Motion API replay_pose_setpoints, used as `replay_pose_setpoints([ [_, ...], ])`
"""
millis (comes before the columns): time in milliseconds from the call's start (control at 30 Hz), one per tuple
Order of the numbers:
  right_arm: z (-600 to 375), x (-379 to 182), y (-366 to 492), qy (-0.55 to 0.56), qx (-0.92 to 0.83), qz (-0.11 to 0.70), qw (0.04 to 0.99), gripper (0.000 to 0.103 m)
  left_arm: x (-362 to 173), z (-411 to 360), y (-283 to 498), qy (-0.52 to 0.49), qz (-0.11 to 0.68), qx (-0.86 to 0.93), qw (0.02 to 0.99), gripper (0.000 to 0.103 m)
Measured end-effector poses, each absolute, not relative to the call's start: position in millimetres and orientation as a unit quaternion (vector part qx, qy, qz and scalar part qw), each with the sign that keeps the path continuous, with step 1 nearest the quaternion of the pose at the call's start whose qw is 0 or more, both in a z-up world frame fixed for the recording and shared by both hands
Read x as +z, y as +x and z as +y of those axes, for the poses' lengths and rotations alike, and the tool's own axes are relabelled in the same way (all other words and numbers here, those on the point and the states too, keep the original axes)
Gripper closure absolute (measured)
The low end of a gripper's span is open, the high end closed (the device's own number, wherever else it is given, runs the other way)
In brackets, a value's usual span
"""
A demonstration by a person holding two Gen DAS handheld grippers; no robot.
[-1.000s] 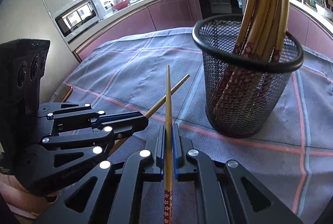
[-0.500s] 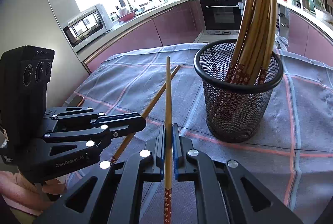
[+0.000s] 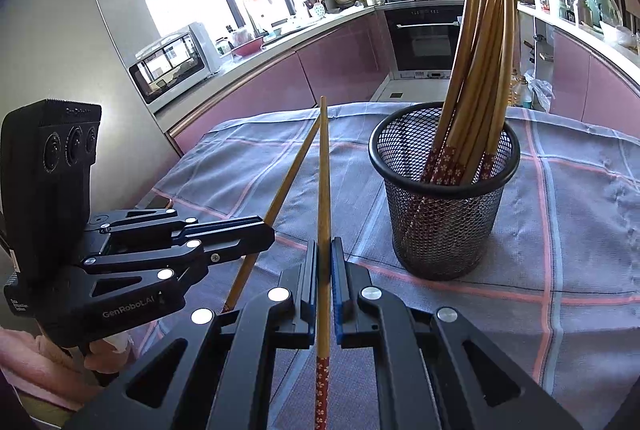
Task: Organize utensils
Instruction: 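Raise the left gripper's chopstick upright beside the mesh cup while the right gripper raises its chopstick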
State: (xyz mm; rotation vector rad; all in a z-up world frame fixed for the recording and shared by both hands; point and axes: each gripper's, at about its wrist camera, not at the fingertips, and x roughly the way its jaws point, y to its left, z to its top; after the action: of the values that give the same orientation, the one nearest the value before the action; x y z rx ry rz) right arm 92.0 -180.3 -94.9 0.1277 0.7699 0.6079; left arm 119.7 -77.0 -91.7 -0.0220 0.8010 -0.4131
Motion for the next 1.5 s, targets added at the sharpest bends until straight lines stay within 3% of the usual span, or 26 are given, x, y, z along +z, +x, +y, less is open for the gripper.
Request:
replay_pose_setpoints([
  [1500,-197,-67,87,0.074,0.279,0.320,0.902,0.097,-63,-68,115,-0.038,0.355,-0.235,0.904,0.095],
])
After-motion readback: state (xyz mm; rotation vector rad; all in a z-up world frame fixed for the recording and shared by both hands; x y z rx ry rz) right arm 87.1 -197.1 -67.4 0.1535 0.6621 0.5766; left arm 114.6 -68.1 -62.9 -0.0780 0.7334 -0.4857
